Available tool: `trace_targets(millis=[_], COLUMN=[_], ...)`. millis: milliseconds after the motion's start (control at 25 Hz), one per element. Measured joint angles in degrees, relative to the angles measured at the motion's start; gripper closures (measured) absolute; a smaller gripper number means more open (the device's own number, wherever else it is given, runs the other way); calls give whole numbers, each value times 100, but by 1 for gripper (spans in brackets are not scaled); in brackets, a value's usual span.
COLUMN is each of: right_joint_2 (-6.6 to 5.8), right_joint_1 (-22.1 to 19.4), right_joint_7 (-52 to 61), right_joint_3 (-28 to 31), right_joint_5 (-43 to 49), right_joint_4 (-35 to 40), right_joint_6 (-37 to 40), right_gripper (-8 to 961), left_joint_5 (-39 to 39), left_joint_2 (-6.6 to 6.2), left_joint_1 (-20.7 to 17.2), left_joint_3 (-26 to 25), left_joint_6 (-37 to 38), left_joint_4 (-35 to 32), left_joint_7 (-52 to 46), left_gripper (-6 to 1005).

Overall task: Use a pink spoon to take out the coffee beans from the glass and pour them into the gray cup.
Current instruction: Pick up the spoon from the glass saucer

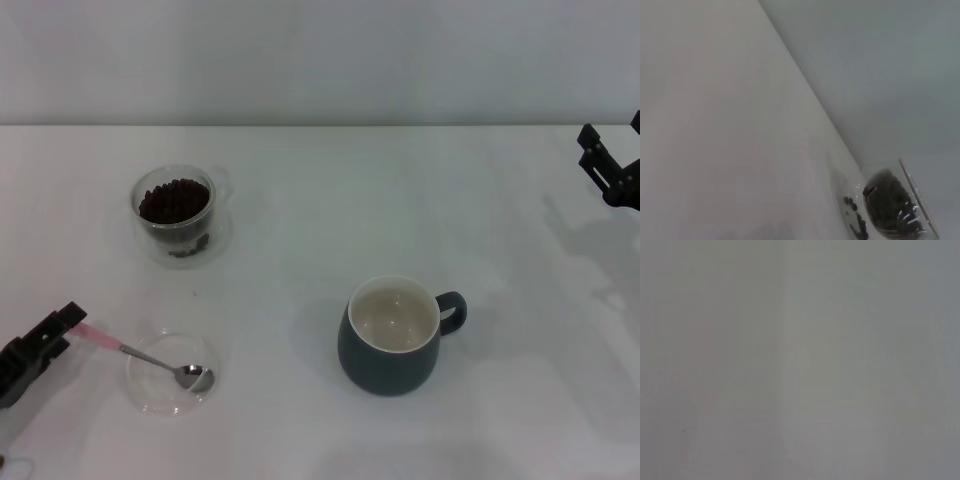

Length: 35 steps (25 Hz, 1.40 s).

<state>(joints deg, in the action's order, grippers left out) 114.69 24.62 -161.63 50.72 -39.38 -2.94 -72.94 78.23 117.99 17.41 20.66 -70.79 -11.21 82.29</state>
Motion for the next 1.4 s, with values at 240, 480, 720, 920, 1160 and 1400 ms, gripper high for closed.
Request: trace_targets(millis=[240,480,720,920,1160,1400], right_joint_2=[0,5,9,17,18,18], right_joint_1=[60,69,65,38,8,-45], right_joint_7=[0,0,0,0,5,7], right_joint_3=[0,0,0,0,0,-7], right_joint_5=[0,0,1,1,1,1], right_joint_4=[-5,-20,-22,0,4,5], right_joint_6=[97,140,149,169,176,175], right_gripper=[234,235,234,234,234,234], left_joint_5=[-52,-158,-171,-158,-144,-124], left_joint_2=[33,52,65,68,87,90], left_joint_1=[111,181,180,157,158,152], left_joint_3=[9,9,0,-18,-25,-49], left_joint_6=[28,57,86,41,30,-42], left_joint_4=[30,59,123,122,123,187], left_joint_7=[-3,-4,35,62,125,146], left_gripper=[229,227,259,408,741,851])
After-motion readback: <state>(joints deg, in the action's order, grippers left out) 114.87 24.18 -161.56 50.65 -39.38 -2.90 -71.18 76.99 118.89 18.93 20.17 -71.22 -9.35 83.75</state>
